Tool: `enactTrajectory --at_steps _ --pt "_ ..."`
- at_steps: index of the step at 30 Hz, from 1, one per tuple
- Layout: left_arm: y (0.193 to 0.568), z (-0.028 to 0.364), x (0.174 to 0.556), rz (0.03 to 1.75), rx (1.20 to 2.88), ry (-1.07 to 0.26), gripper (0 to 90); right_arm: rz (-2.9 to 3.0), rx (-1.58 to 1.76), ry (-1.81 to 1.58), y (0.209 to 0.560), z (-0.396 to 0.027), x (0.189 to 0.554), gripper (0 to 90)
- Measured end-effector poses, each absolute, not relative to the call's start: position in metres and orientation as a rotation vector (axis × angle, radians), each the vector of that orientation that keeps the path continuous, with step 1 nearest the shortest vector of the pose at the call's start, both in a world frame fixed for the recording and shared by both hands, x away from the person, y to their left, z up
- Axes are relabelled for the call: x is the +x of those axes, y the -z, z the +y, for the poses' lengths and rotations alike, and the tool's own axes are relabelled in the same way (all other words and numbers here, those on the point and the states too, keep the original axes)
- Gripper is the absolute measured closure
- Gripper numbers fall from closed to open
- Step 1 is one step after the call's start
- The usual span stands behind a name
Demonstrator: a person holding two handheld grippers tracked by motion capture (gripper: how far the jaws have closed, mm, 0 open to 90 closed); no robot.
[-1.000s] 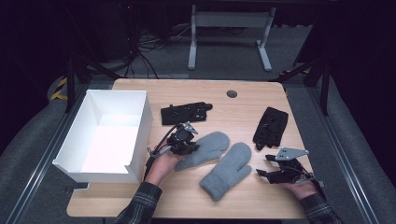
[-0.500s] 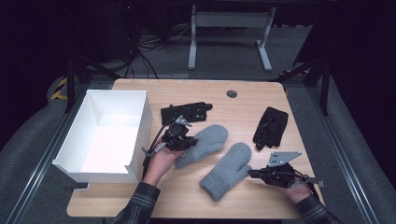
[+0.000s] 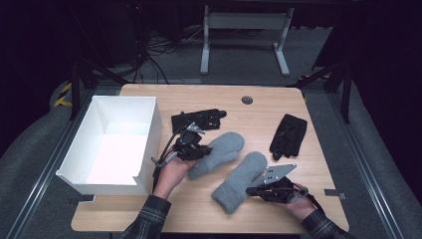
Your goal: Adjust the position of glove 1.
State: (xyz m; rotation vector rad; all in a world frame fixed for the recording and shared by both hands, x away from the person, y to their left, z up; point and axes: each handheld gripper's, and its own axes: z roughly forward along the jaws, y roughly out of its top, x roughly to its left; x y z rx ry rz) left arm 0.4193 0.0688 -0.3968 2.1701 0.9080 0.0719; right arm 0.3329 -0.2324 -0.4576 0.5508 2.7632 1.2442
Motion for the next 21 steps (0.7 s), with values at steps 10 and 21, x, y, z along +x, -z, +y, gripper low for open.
enactTrajectory --at_steps 10,21 --pt "0.391 0.068 0.415 0.940 2.153 -0.076 85.2 2.737 0.567 -1.224 0.459 -0.211 0.350 90.0" --pt "0.388 0.062 0.405 0.948 2.161 -0.079 85.1 2.736 0.549 -1.241 0.455 -0.202 0.356 90.0"
